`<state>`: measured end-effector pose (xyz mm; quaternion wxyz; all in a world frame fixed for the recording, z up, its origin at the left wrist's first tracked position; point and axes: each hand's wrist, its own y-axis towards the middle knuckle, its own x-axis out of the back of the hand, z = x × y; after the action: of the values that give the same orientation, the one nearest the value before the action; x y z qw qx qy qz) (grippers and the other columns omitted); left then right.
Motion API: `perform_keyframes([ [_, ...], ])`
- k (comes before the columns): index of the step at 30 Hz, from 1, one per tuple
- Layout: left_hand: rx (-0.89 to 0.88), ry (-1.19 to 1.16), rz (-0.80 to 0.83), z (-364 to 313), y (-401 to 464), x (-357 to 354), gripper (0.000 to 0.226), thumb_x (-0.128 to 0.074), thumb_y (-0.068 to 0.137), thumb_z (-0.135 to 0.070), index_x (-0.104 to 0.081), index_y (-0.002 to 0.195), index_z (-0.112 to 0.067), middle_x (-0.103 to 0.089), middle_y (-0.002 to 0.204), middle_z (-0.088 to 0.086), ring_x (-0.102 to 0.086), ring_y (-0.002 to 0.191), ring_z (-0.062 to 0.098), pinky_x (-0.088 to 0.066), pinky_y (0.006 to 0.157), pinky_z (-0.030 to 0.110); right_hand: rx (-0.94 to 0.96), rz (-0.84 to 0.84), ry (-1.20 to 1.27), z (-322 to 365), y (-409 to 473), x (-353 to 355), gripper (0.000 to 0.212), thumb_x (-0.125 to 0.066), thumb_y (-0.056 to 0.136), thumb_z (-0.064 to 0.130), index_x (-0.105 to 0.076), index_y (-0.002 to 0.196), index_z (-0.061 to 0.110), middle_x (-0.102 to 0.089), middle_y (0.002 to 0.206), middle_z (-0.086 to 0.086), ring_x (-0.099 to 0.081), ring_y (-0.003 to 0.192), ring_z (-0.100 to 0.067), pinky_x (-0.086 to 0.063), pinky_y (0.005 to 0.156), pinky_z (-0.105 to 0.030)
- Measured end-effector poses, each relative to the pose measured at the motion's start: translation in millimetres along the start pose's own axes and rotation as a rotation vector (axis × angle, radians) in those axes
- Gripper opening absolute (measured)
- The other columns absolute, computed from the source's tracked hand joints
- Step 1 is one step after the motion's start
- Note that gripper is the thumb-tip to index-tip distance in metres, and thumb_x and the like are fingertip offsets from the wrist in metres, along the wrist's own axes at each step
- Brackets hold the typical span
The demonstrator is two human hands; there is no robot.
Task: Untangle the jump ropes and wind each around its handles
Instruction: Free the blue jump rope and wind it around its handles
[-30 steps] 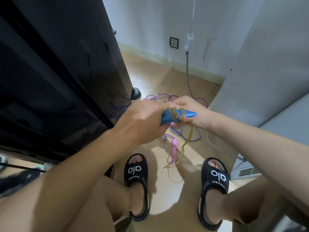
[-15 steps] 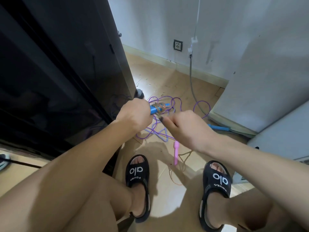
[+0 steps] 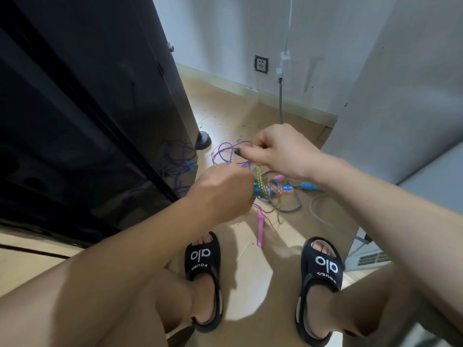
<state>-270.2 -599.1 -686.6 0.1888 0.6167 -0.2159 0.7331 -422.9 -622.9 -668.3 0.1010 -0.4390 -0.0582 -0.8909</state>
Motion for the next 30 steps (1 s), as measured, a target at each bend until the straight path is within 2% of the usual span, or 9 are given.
perform_keyframes([
  [6, -0.009, -0.403, -0.18, 1, -17, 18, 0.029, -0.059, 0.09, -0.032, -0.036, 0.074, -0.026, -0.033, 0.056, -0.007, -0.043, 0.062, 0.028, -0.033, 0.059, 0.03, -0.173, 0.154, 0.26, -17, 0, -21, 0.056, -0.058, 0.097, 0.038, -0.029, 0.053, 0.019, -0.028, 0.053, -0.002, -0.026, 0.053, -0.019, -0.022, 0.049, -0.028],
  [8, 0.14, -0.532, -0.164, 9, -14, 24, 0.031, -0.059, 0.088, -0.025, -0.039, 0.065, -0.018, -0.039, 0.054, -0.004, -0.043, 0.057, 0.025, -0.033, 0.054, 0.029, -0.196, 0.157, 0.262, -23, -2, -35, 0.044, -0.056, 0.096, 0.016, -0.04, 0.054, 0.018, -0.035, 0.05, 0.004, -0.03, 0.051, -0.017, -0.028, 0.051, -0.025],
  [10, 0.327, -0.646, -0.117, 23, -5, 23, 0.028, -0.061, 0.084, -0.022, -0.047, 0.06, -0.017, -0.049, 0.057, 0.001, -0.046, 0.056, 0.022, -0.033, 0.051, 0.029, -0.254, 0.12, 0.296, -20, -4, -42, 0.047, -0.047, 0.099, 0.022, -0.045, 0.053, 0.017, -0.038, 0.046, 0.009, -0.033, 0.051, -0.017, -0.03, 0.053, -0.027],
  [13, 0.508, -0.743, -0.052, 45, 9, 8, 0.016, -0.067, 0.081, -0.021, -0.06, 0.07, -0.011, -0.056, 0.066, 0.005, -0.052, 0.064, 0.023, -0.038, 0.054, 0.029, -0.248, 0.065, 0.251, -2, -17, -43, 0.055, -0.033, 0.104, 0.044, -0.04, 0.058, 0.015, -0.046, 0.052, 0.0, -0.039, 0.057, -0.023, -0.032, 0.057, -0.033],
  [16, 0.632, -0.797, 0.088, 53, 15, -12, 0.02, -0.069, 0.079, -0.017, -0.068, 0.09, 0.0, -0.058, 0.073, 0.008, -0.052, 0.066, 0.023, -0.039, 0.056, 0.028, -0.116, 0.129, -0.036, 16, -33, -46, 0.051, -0.028, 0.106, 0.04, -0.037, 0.064, 0.012, -0.047, 0.059, -0.003, -0.046, 0.067, -0.029, -0.039, 0.061, -0.035],
  [20, 0.499, -0.563, 0.201, 38, 14, -21, 0.019, -0.06, 0.087, -0.019, -0.053, 0.074, -0.008, -0.058, 0.075, 0.008, -0.056, 0.07, 0.027, -0.039, 0.055, 0.027, 0.07, 0.091, -0.264, 21, -37, -44, 0.048, -0.029, 0.104, 0.046, -0.043, 0.069, 0.015, -0.044, 0.06, 0.0, -0.045, 0.067, -0.028, -0.033, 0.057, -0.036],
  [25, 0.32, -0.317, 0.26, 14, 8, -17, 0.014, -0.049, 0.087, -0.007, -0.046, 0.076, -0.014, -0.053, 0.086, 0.002, -0.057, 0.078, 0.024, -0.043, 0.062, 0.026, 0.143, -0.103, -0.199, 15, -22, -18, 0.055, -0.043, 0.098, 0.053, -0.044, 0.062, 0.011, -0.057, 0.052, -0.004, -0.05, 0.059, -0.026, -0.039, 0.053, -0.031],
  [28, 0.149, -0.214, 0.222, -2, 1, -16, 0.011, -0.052, 0.094, -0.015, -0.052, 0.082, -0.016, -0.048, 0.083, 0.001, -0.059, 0.089, 0.026, -0.043, 0.07, 0.028, 0.167, -0.124, -0.193, 11, -15, -16, 0.057, -0.046, 0.098, 0.052, -0.031, 0.06, 0.013, -0.038, 0.046, -0.003, -0.034, 0.056, -0.027, -0.028, 0.049, -0.033],
  [30, 0.087, -0.202, 0.174, -12, -1, -19, 0.024, -0.052, 0.09, -0.014, -0.041, 0.069, -0.014, -0.047, 0.074, 0.001, -0.057, 0.083, 0.027, -0.04, 0.065, 0.029, 0.176, -0.112, -0.209, 9, -10, -13, 0.056, -0.046, 0.099, 0.051, -0.027, 0.06, 0.015, -0.031, 0.048, -0.004, -0.028, 0.057, -0.026, -0.024, 0.049, -0.034],
])
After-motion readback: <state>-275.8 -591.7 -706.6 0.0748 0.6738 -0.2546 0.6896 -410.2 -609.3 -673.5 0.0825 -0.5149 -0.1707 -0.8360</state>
